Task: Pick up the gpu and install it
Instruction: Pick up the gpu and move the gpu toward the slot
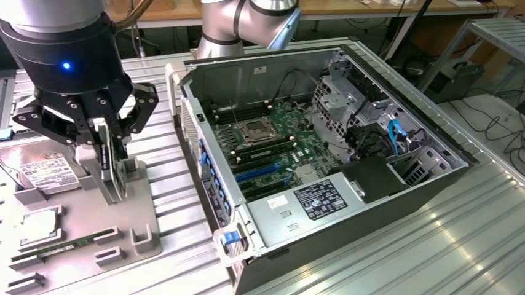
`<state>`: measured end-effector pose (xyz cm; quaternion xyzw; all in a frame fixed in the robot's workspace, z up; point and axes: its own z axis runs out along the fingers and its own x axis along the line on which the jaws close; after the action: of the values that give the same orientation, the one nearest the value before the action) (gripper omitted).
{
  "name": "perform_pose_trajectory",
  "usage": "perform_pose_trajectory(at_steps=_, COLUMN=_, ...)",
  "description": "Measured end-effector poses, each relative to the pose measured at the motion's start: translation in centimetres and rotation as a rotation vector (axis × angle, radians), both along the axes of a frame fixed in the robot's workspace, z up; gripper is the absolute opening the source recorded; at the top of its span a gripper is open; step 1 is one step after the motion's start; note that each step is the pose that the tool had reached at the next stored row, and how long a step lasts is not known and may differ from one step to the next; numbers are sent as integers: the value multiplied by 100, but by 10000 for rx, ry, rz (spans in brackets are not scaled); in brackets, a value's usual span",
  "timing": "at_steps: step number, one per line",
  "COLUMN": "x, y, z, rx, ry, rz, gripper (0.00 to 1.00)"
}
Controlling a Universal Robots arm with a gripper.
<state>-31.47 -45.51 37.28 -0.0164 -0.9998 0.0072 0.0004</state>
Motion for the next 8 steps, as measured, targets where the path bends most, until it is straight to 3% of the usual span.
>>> perform_pose_trajectory(at_steps=8, x=0, y=0, z=92, rx=-47, ry=0, rz=0, gripper=28)
